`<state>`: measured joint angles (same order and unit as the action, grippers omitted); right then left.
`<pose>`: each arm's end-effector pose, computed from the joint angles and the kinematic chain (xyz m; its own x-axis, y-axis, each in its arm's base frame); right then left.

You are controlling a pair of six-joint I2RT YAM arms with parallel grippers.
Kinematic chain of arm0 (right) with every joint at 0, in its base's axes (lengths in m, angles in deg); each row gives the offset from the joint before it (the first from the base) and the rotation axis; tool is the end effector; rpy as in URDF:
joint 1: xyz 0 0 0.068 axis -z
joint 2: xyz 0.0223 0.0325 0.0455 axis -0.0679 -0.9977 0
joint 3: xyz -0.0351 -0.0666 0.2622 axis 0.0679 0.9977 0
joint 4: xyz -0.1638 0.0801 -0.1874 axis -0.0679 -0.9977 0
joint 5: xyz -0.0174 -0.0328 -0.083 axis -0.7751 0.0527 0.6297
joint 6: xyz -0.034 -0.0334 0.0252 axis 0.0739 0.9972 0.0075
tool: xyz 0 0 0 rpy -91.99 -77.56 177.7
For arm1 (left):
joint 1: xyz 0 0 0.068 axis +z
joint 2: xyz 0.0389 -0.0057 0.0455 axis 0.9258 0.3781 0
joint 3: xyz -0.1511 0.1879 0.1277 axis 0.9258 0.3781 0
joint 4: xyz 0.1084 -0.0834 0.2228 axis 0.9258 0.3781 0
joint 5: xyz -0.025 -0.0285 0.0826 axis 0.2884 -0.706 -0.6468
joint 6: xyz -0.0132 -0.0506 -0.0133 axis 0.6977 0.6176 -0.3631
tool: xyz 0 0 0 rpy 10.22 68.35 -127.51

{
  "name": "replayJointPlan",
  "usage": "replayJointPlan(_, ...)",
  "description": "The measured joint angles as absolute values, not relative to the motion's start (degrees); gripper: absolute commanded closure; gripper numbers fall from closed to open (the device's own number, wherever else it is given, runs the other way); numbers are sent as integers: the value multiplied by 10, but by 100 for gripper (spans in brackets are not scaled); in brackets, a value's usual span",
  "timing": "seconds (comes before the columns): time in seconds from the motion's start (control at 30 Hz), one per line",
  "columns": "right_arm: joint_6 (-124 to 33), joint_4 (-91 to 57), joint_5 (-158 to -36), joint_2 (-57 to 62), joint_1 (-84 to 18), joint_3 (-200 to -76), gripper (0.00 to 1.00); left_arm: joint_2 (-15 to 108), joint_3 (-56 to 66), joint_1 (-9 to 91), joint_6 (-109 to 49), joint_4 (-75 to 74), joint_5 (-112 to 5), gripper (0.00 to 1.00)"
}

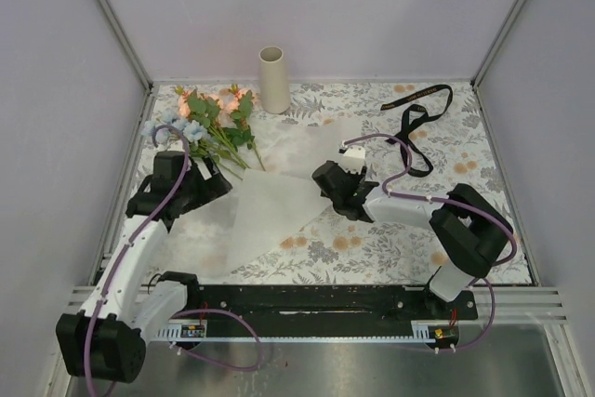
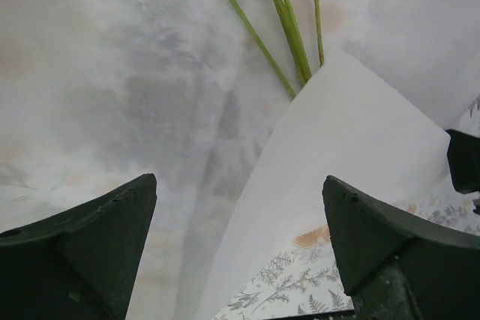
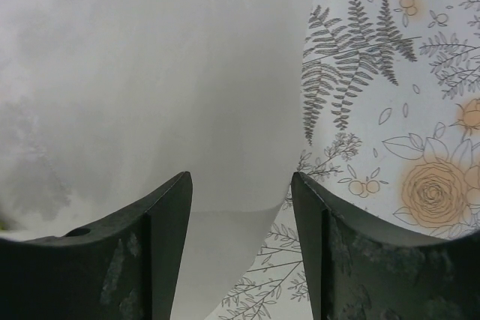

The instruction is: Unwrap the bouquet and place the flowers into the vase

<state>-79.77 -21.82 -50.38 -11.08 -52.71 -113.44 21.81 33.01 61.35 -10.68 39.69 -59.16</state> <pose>0.2323 0.2314 0.1757 -0.5747 0.1203 -0.8095 0.0923 0.9924 0.0819 0.1795 -0.0219 0.2725 -0.6718 -0.4470 -0.5906 -0.2431 0.8863 -0.3942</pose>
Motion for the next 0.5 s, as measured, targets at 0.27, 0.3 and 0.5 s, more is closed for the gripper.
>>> replayJointPlan(0.27,-802,-204,-502,-103,-507,-1100,38,337,389,613,-91,308,-451,6)
replayJointPlan(0.3,-802,-196,-506,-103,-506,-1096,38,352,390,613,-91,301,-447,6)
replayJointPlan(0.5,-803,-154,-521,-111,-502,-1088,40,404,390,613,-89,267,-450,19)
